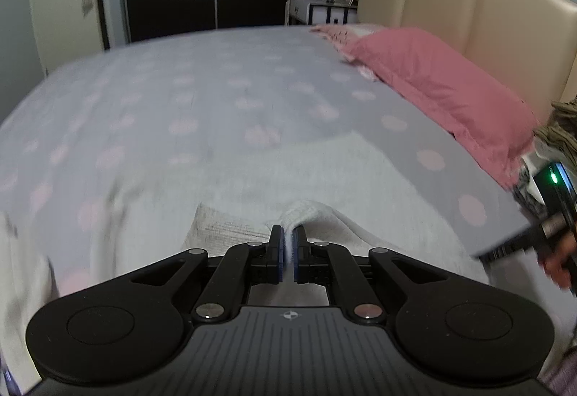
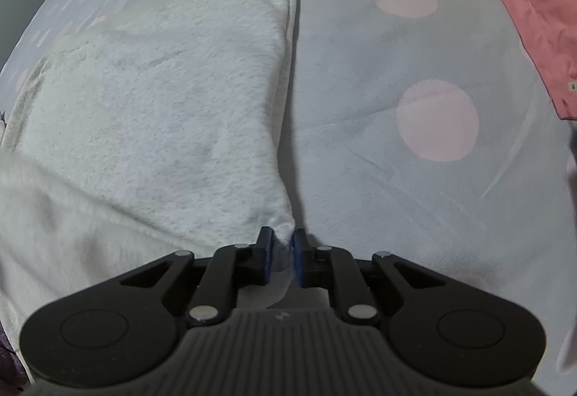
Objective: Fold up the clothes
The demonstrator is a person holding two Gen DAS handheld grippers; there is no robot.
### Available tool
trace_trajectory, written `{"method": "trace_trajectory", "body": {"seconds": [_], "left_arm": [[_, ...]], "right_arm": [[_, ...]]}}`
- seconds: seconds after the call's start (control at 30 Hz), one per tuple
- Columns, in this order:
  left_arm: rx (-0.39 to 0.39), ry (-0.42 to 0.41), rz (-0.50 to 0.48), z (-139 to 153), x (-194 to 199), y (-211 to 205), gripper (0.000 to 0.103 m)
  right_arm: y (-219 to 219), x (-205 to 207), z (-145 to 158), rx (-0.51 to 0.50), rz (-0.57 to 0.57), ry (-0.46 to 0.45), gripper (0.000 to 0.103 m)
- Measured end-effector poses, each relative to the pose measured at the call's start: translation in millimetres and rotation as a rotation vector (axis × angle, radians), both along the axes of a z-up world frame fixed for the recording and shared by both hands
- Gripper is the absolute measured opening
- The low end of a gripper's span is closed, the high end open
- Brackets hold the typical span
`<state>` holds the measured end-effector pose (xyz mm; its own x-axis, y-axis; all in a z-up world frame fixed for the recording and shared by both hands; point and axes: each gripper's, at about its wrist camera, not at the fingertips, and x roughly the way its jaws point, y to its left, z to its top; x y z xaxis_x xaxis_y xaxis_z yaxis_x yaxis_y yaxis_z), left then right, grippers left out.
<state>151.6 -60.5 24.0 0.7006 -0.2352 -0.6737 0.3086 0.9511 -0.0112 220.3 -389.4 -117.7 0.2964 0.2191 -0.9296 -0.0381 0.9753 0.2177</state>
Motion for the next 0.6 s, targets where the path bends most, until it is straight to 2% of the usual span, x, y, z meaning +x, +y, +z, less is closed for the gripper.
{"method": "trace_trajectory", "body": {"seconds": [0.23,0.5,0.6], "left_arm": [[0.14,-0.012,-0.083,3,66,-47,0.003],[0.32,-0.012,-0.173,-11,132,-105,0.002],[0.419,-0.015,-0.197,-20,153,-126,0.002]], "right_arm": [[-7,-5,-4,0.028,-0.024,-0.001,0.014],[-24,-9,-3,0.113,-0.072,0.001,0.014],[-29,-7,-2,0.154,-0.104,0.001,0.013]]}}
